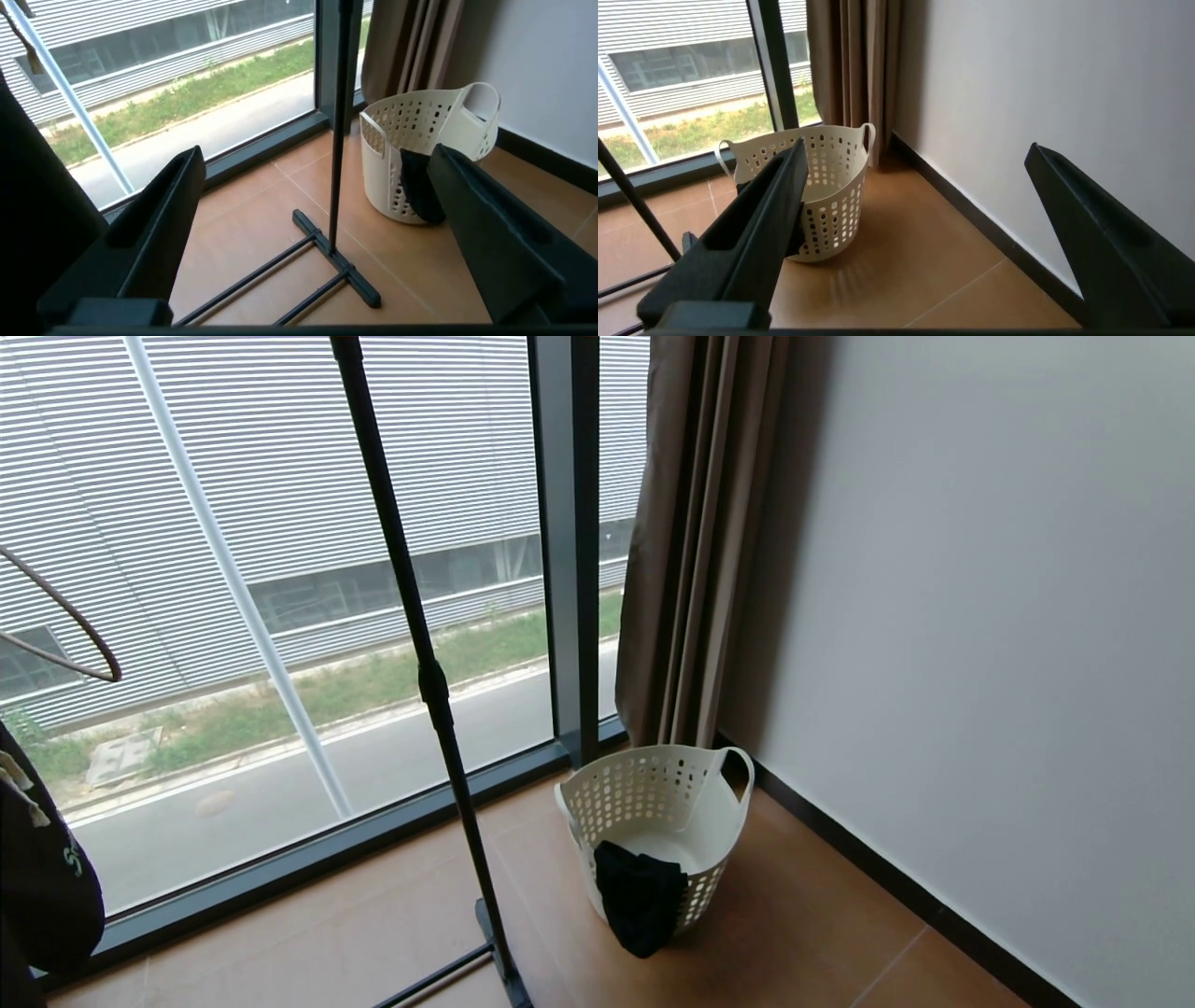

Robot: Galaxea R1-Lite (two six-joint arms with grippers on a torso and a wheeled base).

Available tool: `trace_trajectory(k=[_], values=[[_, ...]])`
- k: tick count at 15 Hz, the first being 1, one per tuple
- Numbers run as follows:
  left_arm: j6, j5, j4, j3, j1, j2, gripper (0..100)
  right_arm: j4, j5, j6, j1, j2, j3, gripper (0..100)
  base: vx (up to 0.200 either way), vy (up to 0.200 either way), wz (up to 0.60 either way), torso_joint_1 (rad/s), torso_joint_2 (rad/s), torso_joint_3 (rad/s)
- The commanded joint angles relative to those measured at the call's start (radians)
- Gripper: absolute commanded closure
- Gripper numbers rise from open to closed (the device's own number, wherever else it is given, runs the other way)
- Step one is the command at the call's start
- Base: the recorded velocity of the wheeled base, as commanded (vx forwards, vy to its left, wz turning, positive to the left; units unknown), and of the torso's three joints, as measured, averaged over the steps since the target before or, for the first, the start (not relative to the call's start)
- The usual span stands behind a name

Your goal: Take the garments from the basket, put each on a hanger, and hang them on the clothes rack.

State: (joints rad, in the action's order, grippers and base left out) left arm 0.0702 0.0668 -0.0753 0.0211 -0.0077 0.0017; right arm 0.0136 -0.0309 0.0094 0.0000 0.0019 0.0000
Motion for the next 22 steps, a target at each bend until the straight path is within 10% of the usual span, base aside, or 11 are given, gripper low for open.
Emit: trace_trajectory(k=[1,22], values=[[0.000,-0.001,0.000,0.000,0.000,0.001,0,0.000,0.000,0.000,0.000,0.000,0.000,0,0.000,0.000,0.00,0.002,0.00,-0.198],[0.006,0.001,0.000,0.000,0.000,0.001,0,0.002,0.000,0.004,0.000,0.000,0.000,0,0.000,0.000,0.00,0.003,0.00,-0.199]])
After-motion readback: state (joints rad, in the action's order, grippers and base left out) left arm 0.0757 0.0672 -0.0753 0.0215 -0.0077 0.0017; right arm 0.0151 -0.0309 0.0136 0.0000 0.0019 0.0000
